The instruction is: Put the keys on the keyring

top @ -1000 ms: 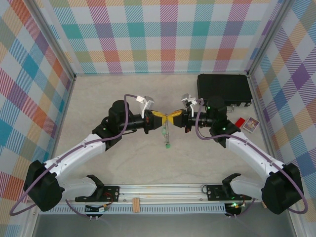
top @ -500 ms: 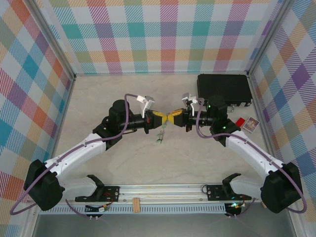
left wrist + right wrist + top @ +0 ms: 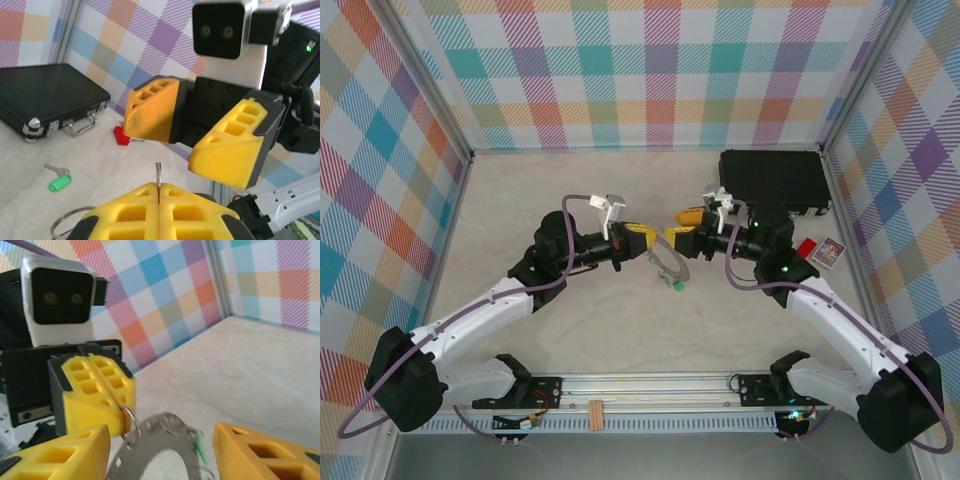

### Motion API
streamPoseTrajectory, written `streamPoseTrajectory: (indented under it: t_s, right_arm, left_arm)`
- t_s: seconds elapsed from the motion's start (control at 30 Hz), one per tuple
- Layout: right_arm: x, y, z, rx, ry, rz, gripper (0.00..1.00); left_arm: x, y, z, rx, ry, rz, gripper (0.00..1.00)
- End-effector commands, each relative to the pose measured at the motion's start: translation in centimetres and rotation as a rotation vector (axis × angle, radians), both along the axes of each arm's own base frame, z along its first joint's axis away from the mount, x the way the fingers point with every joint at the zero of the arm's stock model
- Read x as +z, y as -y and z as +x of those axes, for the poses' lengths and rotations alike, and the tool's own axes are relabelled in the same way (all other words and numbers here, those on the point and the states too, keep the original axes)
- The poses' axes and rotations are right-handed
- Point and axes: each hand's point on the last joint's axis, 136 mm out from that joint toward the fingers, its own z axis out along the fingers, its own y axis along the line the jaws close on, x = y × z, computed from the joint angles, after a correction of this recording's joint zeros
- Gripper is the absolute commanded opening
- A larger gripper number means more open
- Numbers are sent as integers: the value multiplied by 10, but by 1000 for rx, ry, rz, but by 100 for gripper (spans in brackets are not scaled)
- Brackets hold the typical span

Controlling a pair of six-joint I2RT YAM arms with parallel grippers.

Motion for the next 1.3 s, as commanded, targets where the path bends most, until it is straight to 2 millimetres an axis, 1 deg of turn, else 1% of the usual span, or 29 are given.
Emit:
streamPoseTrajectory:
  t_s: [0.0,0.13,0.27,0.37,0.57,0.63,0.73,0.8,0.9,1.07,1.2,1.27]
  right_arm:
    - [1,14,10,-125,21,12,55]
    - [-3,19,11,-152,27,-16,55]
    - [-11,18,13,-152,0,-28,54]
    - [-15,15,11,-130,-15,-34,54]
    - [-20,0,-2,-11,-31,-36,56]
    - [-23,-8,-5,15,-38,-52,56]
    - [-28,-23,-13,53,-23,-90,57]
    - [-32,-30,-15,62,-18,-109,58]
    - [-35,-35,-16,75,-25,-113,58]
    - [-35,-37,-18,80,-22,-114,58]
    - [-34,-35,-18,68,-17,-110,58]
    - [-33,-32,-18,53,-13,-108,59]
  left_arm:
    - [35,-3,-9,10,94,-106,0]
    - [40,-4,-10,14,140,-145,0]
    - [42,-7,-12,21,186,-179,0]
    - [40,-8,-10,41,225,-178,0]
    - [42,-11,-9,73,336,-176,0]
    - [43,-10,-9,73,376,-181,0]
    - [45,-8,-8,70,398,-195,0]
    - [47,-6,-9,57,412,-208,0]
    - [48,-4,-8,47,413,-227,0]
    - [51,-3,-8,39,382,-252,0]
    - [59,-6,-4,50,296,-321,0]
    - [61,-7,2,62,224,-363,0]
